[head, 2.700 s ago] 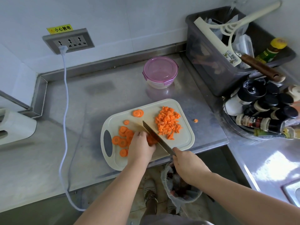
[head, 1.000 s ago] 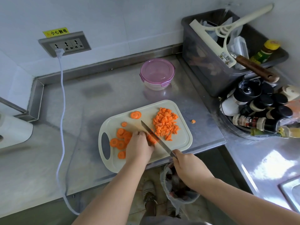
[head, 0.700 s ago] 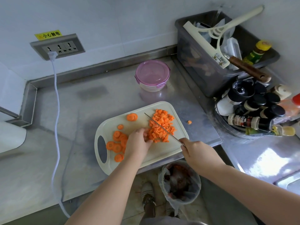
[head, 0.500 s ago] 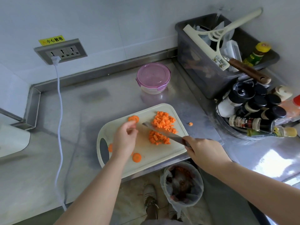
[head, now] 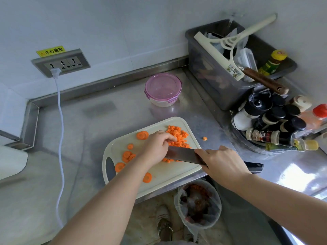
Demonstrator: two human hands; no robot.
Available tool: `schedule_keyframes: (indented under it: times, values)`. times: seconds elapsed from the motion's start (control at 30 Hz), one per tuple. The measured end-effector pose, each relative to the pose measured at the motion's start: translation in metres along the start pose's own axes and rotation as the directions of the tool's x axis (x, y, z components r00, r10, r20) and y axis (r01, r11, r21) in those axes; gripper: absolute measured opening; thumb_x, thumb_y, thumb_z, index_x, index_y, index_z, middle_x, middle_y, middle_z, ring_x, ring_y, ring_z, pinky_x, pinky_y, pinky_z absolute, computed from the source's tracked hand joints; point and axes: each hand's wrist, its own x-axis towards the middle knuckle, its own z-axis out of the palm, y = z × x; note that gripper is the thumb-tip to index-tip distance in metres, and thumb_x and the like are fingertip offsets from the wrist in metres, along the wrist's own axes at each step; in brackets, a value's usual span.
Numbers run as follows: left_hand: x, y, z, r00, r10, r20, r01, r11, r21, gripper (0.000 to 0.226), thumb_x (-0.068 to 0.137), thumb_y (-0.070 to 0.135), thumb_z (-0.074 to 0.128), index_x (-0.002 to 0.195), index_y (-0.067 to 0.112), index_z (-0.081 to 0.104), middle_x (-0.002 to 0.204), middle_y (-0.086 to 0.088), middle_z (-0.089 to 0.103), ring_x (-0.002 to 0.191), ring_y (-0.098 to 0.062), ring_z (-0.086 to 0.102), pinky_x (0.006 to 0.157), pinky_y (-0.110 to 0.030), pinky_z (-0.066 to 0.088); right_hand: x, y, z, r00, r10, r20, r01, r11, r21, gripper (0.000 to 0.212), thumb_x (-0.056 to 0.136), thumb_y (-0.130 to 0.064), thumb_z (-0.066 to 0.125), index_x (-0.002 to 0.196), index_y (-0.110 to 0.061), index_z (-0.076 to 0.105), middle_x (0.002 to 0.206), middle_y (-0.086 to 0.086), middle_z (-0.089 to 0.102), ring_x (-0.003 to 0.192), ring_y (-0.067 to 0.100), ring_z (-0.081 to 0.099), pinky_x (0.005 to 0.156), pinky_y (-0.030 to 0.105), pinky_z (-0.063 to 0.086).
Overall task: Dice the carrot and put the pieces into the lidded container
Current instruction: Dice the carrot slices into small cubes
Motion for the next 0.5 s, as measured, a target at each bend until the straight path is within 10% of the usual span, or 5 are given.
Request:
schedule_keyframes:
  times: [0.13, 0.23, 0.5]
  values:
    - [-0.001, -0.005, 0.001, 0.996, 0.045, 0.081, -0.057, 0.986, 0.156, 0.047, 0.087, -0.001, 0.041, 0.111, 0.026, 0.070, 0.120, 0.006, 0.058, 0.114, -0.016, 0.051, 0.102, -0.033, 0.039, 0.001, 0.001, 0.000, 0.997, -0.068, -0.021, 0.069, 0.997, 0.038, 0.023, 0.073, -0.028, 0.077, 0.092, -0.021, 0.066, 0.054, -0.005, 0.056, 0.042, 0.020, 0.032, 0.046, 0.023, -0.003]
    - [-0.001, -0.011, -0.013, 0.985, -0.029, -0.167, 0.032, 0.999, 0.016, 0.043, 0.089, -0.005, 0.041, 0.114, 0.018, 0.068, 0.119, -0.001, 0.060, 0.111, -0.017, 0.056, 0.099, -0.026, 0.040, 0.002, 0.002, 0.000, 1.000, 0.009, -0.017, -0.006, 0.984, 0.178, 0.026, 0.099, -0.031, 0.040, 0.123, -0.027, 0.049, 0.070, -0.007, 0.052, 0.058, 0.017, 0.042, 0.045, 0.023, 0.015]
    - [-0.057, -0.071, -0.043, 0.920, -0.306, -0.245, 0.302, 0.952, -0.053, 0.036, 0.090, -0.002, 0.045, 0.109, 0.020, 0.067, 0.104, 0.007, 0.065, 0.099, -0.012, 0.061, 0.087, -0.023, 0.045, 0.019, -0.015, 0.001, 0.959, 0.177, 0.223, -0.282, 0.708, 0.648, 0.033, 0.097, -0.035, 0.047, 0.128, -0.026, 0.054, 0.068, -0.008, 0.058, 0.054, 0.008, 0.050, 0.048, 0.025, 0.035]
